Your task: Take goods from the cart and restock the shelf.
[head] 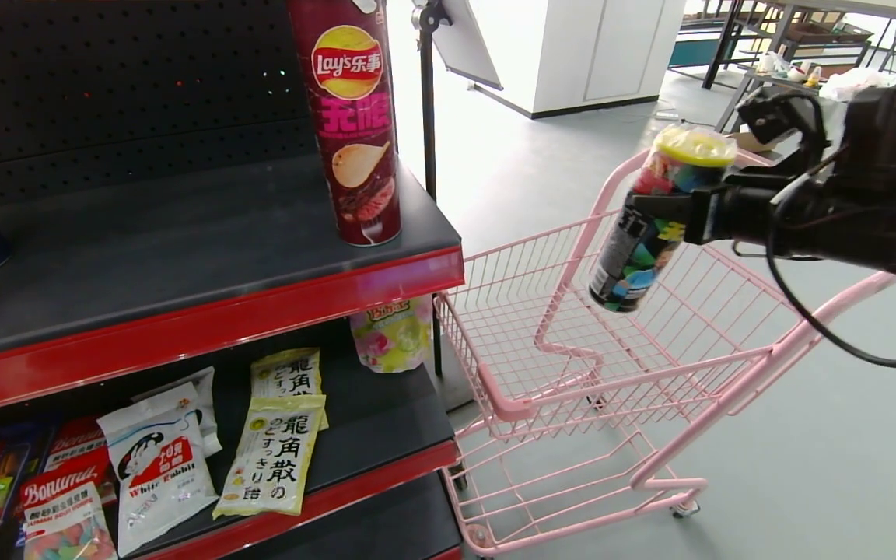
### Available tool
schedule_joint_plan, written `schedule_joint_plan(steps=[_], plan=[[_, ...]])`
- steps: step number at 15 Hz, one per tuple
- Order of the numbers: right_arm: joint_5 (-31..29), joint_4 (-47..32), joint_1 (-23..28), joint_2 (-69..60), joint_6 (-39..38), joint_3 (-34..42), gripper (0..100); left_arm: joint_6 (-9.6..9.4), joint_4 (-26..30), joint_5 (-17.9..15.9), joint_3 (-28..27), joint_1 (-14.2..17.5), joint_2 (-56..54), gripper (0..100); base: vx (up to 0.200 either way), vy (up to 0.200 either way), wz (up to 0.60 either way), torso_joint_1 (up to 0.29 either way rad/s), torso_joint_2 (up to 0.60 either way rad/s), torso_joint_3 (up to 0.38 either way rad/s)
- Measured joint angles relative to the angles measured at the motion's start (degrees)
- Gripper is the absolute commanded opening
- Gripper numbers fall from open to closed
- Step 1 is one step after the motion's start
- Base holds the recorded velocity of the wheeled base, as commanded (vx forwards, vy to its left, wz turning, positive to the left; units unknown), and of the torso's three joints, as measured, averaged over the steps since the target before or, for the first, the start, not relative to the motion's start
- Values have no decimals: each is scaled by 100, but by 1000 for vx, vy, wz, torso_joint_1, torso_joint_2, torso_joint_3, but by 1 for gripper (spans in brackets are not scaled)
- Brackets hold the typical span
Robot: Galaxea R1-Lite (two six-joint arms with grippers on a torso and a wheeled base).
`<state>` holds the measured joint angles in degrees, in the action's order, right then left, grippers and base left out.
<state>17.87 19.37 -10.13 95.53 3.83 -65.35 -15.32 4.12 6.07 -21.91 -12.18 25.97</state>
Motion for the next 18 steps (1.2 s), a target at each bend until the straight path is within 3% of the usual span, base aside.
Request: schedule_joint_plan(steps=[1, 3, 5, 7, 10, 14, 18], plan=[[-137, -728, -32, -444, 5, 17, 0, -107, 4, -33, -9, -5, 13, 100, 0, 0, 0, 0, 0, 0], [-318, -1822, -312, -1342, -24, 163, 0, -143, 1, -202, -11, -5, 24, 100, 0, 0, 0, 0, 0, 0], [-411, -2111, -613, -2081, -28, 817, 0, -148, 0, -219, -6, -5, 22, 100, 0, 0, 0, 0, 0, 0], [-477, -2219, -911, -2820, 2, 1792, 0, -148, -5, -213, -48, -5, 24, 100, 0, 0, 0, 0, 0, 0], [-310, -2205, -1484, -3511, 22, 2608, 0, -148, -5, -222, -69, -5, 84, 100, 0, 0, 0, 0, 0, 0], [-263, -1658, -1680, -3516, 361, 2712, 0, -208, -5, -222, -83, -5, 195, 100, 0, 0, 0, 0, 0, 0], [-244, -1653, -1696, -3419, 383, 2784, 0, -251, 1, -222, -88, -5, 226, 100, 0, 0, 0, 25, -63, -38]])
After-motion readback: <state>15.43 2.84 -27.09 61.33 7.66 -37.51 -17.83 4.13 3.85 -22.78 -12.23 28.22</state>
